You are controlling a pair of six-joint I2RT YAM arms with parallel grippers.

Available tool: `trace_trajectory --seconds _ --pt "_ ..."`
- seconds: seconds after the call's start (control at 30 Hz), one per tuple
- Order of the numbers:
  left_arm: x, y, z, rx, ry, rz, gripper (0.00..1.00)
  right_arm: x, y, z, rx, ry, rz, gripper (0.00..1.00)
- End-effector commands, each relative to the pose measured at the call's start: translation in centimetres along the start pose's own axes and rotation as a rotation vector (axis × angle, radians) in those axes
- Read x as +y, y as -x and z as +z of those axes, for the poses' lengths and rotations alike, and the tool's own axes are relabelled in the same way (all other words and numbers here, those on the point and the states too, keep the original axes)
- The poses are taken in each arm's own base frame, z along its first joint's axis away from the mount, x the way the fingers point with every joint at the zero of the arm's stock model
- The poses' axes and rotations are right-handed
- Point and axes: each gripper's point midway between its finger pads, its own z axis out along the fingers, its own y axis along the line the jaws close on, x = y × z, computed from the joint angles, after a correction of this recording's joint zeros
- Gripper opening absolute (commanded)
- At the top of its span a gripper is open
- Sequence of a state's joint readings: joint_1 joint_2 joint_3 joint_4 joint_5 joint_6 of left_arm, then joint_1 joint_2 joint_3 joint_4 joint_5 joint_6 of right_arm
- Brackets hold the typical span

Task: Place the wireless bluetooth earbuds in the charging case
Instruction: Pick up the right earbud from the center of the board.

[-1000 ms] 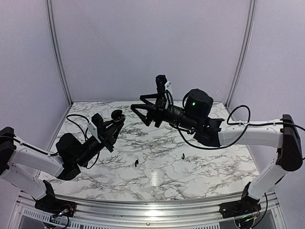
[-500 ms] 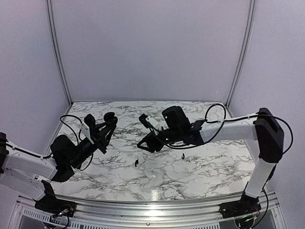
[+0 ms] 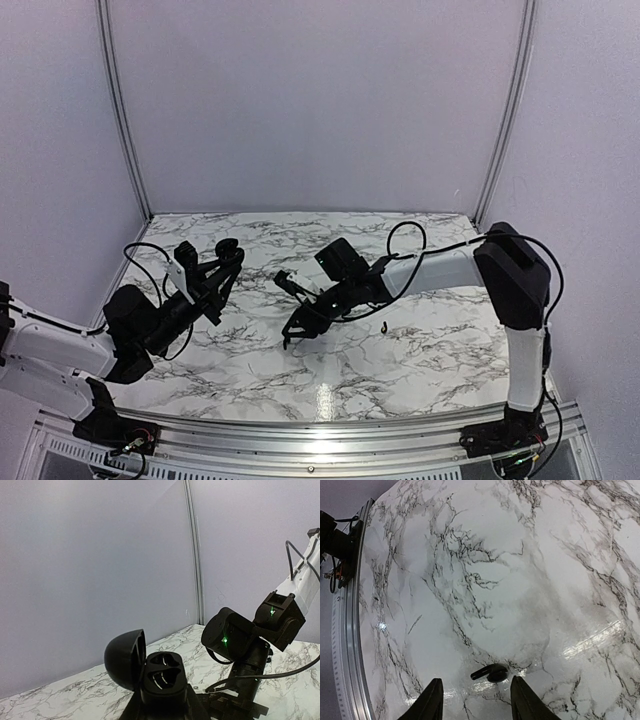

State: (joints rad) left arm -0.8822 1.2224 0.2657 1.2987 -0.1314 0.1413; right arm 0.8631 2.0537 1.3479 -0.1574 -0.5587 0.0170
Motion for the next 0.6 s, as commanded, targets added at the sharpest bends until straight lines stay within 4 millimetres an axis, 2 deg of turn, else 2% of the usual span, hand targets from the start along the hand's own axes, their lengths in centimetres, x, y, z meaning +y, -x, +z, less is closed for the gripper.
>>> trace_trajectory --seconds 0.0,0.57 --pt "0.2 0.4 -0.2 -0.013 0.0 -0.003 0.06 -0.2 -0.2 0.4 0.021 0.037 -0.048 0.46" --pt "0.2 0.3 -0.1 -0.011 -0.001 0.003 0.06 -1.1 -2.1 2.2 0.004 0.1 -0.179 0.39"
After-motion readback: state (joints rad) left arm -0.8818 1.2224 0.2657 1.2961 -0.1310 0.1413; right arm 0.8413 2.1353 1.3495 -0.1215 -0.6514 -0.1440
